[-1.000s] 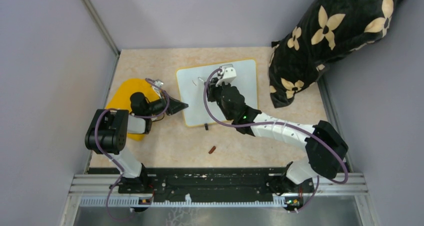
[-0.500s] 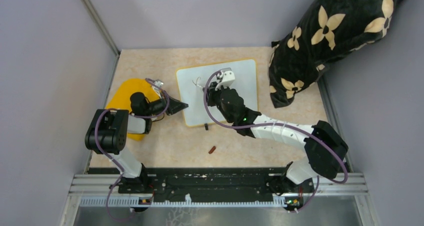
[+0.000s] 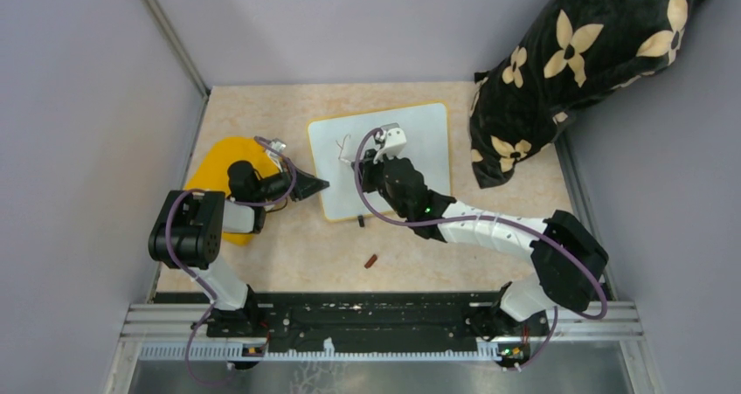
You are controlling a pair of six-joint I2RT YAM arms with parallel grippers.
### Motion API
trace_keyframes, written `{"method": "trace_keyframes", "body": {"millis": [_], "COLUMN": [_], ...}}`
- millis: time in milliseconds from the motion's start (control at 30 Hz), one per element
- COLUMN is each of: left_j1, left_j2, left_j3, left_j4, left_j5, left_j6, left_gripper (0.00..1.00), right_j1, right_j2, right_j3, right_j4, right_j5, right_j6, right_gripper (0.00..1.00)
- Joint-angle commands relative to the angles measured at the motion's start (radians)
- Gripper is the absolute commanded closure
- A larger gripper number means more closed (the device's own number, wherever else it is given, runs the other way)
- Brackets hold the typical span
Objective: Write a sentence on the whiteboard
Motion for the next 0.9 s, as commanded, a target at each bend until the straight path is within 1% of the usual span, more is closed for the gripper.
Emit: {"method": "trace_keyframes", "body": {"millis": [0,300,633,867], "left_j1": [-0.004,-0.005,-0.006,-0.006], "left_j2": [-0.005,-0.010,-0.007,-0.009], "left_j3": [0.002,0.000,0.002,0.003], "left_j4": [-0.032,-0.031,-0.039,-0.045], "left_j5": [-0.014,-0.015,-0.016,-0.016], "left_j6": [0.027,0.027,0.033,0.036], "left_gripper": [0.96,0.96,0.96,0.96], "right_j1": [0.014,0.022,0.019,-0.009], "right_j2": [0.004,-0.001,-0.123,-0.113], "right_j3": [0.000,0.016,0.045,0.059], "right_j4": [-0.007,-0.035,-0.017,-0.026], "right_j5": [-0.021,-0.044,-0.007,0.025], "right_j6": [0.009,0.007,-0.064,-0.073], "right_gripper": [1.00,1.00,1.00,1.00]}}
